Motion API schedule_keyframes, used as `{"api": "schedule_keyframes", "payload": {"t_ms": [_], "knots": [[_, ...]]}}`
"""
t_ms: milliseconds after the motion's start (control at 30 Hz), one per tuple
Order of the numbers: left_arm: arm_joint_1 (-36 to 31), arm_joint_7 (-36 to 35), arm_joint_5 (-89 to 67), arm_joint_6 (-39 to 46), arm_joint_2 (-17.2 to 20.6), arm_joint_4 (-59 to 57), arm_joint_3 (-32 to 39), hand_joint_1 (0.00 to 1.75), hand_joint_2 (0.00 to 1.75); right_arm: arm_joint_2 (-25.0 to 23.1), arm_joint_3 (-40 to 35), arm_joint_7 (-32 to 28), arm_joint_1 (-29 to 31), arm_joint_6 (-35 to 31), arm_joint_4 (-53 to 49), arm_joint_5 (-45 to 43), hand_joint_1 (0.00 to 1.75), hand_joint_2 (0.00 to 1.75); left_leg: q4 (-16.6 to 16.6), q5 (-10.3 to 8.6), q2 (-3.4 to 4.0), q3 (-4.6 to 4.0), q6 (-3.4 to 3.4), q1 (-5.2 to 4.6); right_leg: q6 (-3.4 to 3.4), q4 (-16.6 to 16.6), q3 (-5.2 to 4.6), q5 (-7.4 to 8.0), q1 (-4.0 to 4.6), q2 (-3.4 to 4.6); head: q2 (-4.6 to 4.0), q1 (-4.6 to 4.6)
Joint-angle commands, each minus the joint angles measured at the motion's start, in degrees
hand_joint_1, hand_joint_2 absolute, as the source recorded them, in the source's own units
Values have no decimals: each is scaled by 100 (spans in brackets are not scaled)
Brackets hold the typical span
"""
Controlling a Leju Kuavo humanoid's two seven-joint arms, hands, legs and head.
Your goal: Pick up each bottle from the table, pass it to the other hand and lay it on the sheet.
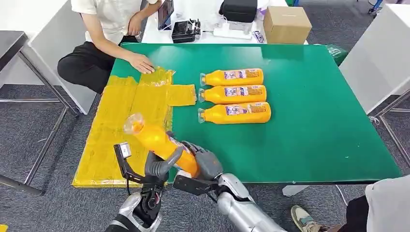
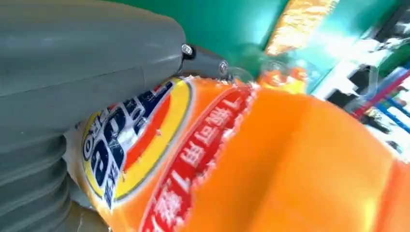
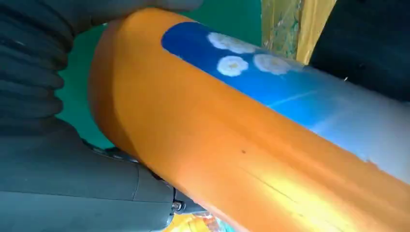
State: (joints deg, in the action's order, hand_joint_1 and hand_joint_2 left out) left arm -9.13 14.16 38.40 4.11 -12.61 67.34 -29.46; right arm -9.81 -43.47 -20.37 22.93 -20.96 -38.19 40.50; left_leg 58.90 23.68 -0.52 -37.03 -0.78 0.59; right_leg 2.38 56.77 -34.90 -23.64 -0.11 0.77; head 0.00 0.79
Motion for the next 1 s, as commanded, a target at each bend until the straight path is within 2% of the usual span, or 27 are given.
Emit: {"api": "schedule_keyframes", "payload": {"t_ms": [33, 67, 233, 367, 500, 533, 600, 633, 667, 733, 767, 833, 867, 933, 1000], "knots": [[-398, 26, 303, -201, 264, 238, 332, 175, 175, 34, -699, -916, -339, -613, 382, 130, 0, 0, -5, 5, -1, 18, 2, 4, -4, -6, 20, -5, 5, -9, 0, 2], [-471, 192, 223, -160, 306, 365, 480, 175, 175, 57, -692, -1147, -465, -655, 270, 29, 0, 0, -5, 1, -4, 12, 2, 2, -4, -5, 14, -4, 3, -12, 0, 2], [-474, 136, 228, -152, 305, 510, 580, 175, 175, 51, -699, -1201, -524, -713, 209, -3, 0, 0, -3, 2, -13, 14, 4, 5, -6, -3, 17, -8, 6, -25, 0, 2], [-398, 300, 181, -105, 280, 829, 862, 175, 175, -20, -641, -1507, -733, -883, 28, -213, 0, 0, -5, 8, -6, 29, 4, 2, -7, -4, 28, -13, 4, -21, 0, 2], [-489, 491, -646, 93, 478, 967, 732, 175, 175, -46, -736, -1585, -797, -1022, -96, -200, 0, 0, -2, 6, -5, 16, 5, 5, -7, -1, 15, -10, 6, -19, 0, 4], [-652, 661, -1536, 521, 627, 812, 559, 175, 175, -61, -696, -1611, -822, -1212, -154, -207, 0, 0, -1, 4, -5, 12, 5, 4, -6, 0, 10, -8, 5, -18, 0, 4], [-854, 814, -2006, 508, 757, 671, 614, 175, 175, -49, -738, -1597, -777, -1420, -166, -73, 0, 0, -3, 3, -12, 16, 5, 3, -7, 0, 15, -11, 4, -26, 0, 4], [-964, 957, -2532, 788, 838, 631, 620, 175, 175, -47, -718, -1615, -769, -1486, -181, -74, 0, 0, -1, 2, -10, 15, 6, 4, -8, 1, 13, -10, 5, -24, 0, 4], [-1266, 1061, -4439, 2119, 995, 385, 382, 175, 175, -102, -583, -1762, -791, -1476, -209, -280, 0, 0, -2, -2, -4, 3, 4, 4, -6, 0, 0, -2, 4, -13, 0, 4], [-1440, 923, -4940, 2031, 922, 302, 633, 175, 175, -142, -542, -1762, -764, -1457, -215, -284, 0, 0, -1, -3, -12, 0, 5, 3, -7, 5, 3, -4, 3, -19, 0, 2], [-1665, 548, -6138, 2568, 1017, -27, 429, 175, 175, -179, -493, -1781, -751, -1540, -226, -293, 0, 0, 0, -3, -2, 2, 7, 5, -6, 4, 2, -2, 5, -9, 0, 7], [-2152, -118, -7511, 2522, 1047, -850, 91, 175, 175, -267, -352, -1862, -722, -1639, -366, -418, 0, 0, -3, -6, -7, 8, 7, 3, -7, 5, 7, -2, 3, -16, 0, 4], [-2347, -177, -7727, 2240, 993, -1221, 10, 175, 175, -281, -300, -1873, -723, -1626, -476, -469, 0, 175, -3, -12, -21, 1, 8, 4, -6, 4, 5, -2, 3, -28, 0, 6], [-2857, -396, -8043, 1574, 880, -2153, -191, 175, 175, -281, -283, -1892, -752, -1466, -689, -525, 0, 175, -5, -17, -36, 20, 7, 2, -8, 3, 28, -8, 3, -48, 0, 4], [-3087, -321, -8070, 1523, 791, -2599, -183, 175, 175, -280, -273, -1885, -786, -1417, -759, -545, 0, 175, -2, -21, -32, 6, 6, 4, -5, 3, 16, -3, 4, -42, 0, 9]]}}
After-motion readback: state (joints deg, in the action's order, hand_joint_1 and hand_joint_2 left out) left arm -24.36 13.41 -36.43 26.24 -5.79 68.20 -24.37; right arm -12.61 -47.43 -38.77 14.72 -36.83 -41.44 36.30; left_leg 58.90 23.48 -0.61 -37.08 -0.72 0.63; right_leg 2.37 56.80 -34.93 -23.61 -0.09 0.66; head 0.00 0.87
